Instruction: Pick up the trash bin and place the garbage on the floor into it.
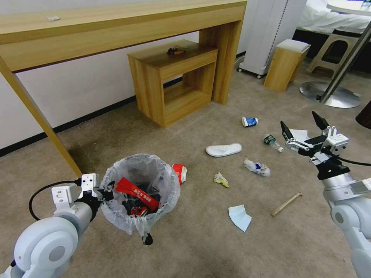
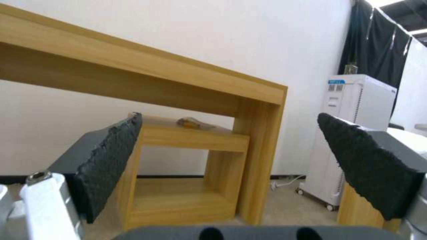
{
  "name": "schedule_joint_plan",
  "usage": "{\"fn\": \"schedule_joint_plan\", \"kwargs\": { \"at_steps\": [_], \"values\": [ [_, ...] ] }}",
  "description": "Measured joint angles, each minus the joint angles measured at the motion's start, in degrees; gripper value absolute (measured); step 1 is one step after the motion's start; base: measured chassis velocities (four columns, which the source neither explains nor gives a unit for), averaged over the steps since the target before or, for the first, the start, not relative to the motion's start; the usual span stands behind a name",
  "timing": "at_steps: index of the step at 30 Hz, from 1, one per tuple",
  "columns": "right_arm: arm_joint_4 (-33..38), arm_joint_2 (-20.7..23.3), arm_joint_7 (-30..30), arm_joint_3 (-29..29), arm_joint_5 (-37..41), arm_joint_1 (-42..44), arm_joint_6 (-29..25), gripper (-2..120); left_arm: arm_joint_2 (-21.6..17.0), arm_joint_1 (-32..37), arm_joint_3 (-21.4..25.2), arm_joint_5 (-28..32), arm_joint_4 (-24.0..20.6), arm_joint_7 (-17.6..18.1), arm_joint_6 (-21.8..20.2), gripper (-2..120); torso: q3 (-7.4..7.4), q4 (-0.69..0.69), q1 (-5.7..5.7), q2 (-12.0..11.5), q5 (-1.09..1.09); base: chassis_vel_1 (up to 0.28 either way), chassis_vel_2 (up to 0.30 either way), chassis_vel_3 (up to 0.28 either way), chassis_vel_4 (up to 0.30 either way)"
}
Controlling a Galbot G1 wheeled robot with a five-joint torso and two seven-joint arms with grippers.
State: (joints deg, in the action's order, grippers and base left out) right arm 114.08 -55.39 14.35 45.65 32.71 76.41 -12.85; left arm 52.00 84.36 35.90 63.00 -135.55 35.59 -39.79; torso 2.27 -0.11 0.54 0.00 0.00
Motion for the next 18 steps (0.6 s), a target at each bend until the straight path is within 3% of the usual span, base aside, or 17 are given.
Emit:
{"fn": "schedule_joint_plan", "kwargs": {
  "at_steps": [18],
  "values": [
    [0.13,-0.26,-0.08,-0.19,0.26,0.16,-0.29,100,0.19,0.21,0.00,-0.91,-0.06,-0.35,0.37,0,0.00,0.00,0.00,0.00,0.00,0.000,0.000,0.000,0.000]
  ]
}}
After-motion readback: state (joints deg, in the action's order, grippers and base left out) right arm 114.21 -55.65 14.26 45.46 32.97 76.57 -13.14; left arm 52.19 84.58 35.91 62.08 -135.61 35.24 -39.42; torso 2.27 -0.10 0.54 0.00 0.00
